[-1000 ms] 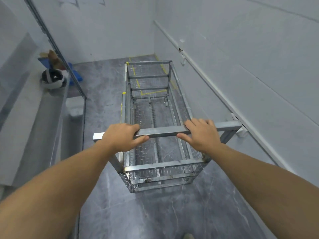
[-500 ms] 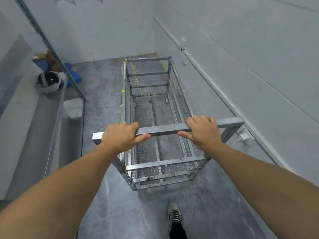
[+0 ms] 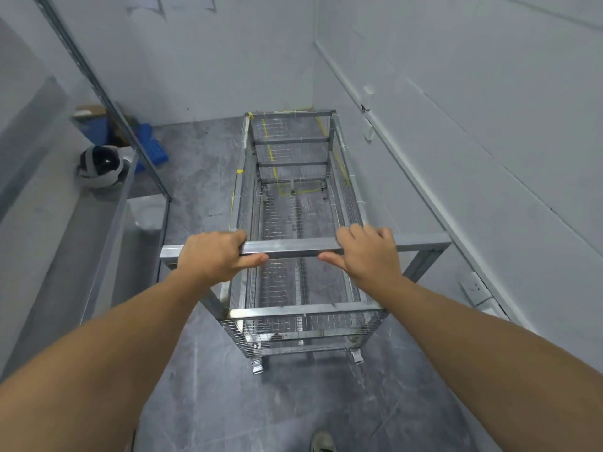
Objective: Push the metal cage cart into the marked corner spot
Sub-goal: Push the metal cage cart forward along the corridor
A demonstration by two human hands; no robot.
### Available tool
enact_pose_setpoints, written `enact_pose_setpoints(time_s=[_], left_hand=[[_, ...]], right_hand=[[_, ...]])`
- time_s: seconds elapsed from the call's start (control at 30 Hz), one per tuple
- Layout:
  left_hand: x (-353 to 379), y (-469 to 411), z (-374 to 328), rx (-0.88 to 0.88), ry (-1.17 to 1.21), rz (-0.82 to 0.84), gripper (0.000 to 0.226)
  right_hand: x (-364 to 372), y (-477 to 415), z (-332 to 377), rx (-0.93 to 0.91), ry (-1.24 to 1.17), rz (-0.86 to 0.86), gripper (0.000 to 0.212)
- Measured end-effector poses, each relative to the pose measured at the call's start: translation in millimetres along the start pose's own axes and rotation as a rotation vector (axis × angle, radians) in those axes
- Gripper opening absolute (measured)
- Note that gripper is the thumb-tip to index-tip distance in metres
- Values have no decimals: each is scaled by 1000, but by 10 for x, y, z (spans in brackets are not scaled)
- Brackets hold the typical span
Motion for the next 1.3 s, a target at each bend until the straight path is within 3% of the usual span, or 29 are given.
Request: enact_pose_setpoints(time_s=[0.17, 0.53, 0.83, 0.97, 1.3], left_hand=[[77, -498, 247, -26, -2, 4, 88], [206, -1990, 710, 173, 9, -5, 73], [356, -3202, 1202, 180, -10, -42, 77], [424, -3754, 1474, 169, -4, -62, 75], [560, -5134, 2205, 126, -25, -79, 69]], right_hand=[[103, -527, -69, -24, -12, -8, 63], [597, -2066, -345, -14, -24, 79, 63], [915, -3307, -647, 137, -59, 81, 72], [1094, -3879, -774, 152, -50, 73, 82], [1531, -5358, -1016, 127, -39, 71, 80]])
Point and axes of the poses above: each hand's wrist, its own y-axis away from the middle knuckle, its own x-axis out of the palm, z = x × y, the point moved 9 cm from there along -y, towards the middle knuckle, and after that the axes turned 1 degree about x, right-handed, at the moved point
